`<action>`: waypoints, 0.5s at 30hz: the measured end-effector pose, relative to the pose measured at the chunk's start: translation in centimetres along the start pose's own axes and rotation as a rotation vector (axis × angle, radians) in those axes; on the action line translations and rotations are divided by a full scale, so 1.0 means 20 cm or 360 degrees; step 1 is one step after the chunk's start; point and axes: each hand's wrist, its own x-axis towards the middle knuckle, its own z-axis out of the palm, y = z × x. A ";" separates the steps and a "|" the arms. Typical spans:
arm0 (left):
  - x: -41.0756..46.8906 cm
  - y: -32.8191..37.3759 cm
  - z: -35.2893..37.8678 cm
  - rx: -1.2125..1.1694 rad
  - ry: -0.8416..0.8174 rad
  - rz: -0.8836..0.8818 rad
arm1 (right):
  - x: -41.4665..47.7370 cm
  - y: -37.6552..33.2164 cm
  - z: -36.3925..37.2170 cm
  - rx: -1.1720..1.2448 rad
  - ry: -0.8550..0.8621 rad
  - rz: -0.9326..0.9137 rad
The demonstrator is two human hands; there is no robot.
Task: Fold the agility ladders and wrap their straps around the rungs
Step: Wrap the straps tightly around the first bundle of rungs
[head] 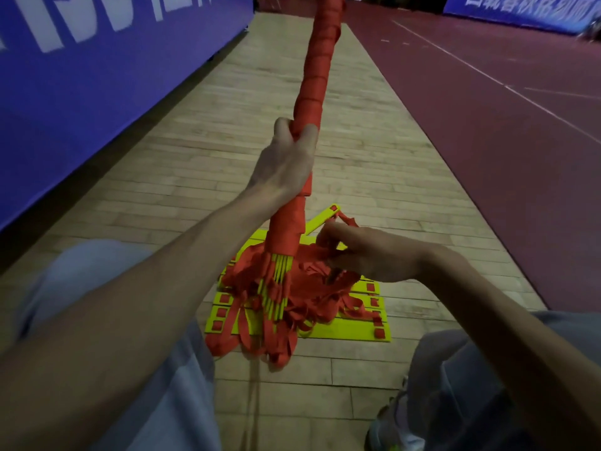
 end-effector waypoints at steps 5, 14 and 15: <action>0.01 0.00 0.00 -0.0113 0.0053 -0.0068 | -0.03 -0.12 -0.04 0.0584 0.0044 -0.0255; 0.01 -0.07 0.02 -0.0475 0.0292 -0.0452 | -0.03 -0.21 0.05 0.0580 0.0302 0.0103; 0.01 -0.07 0.01 -0.0506 0.0316 -0.0468 | -0.02 -0.23 0.05 0.0540 0.0292 0.0101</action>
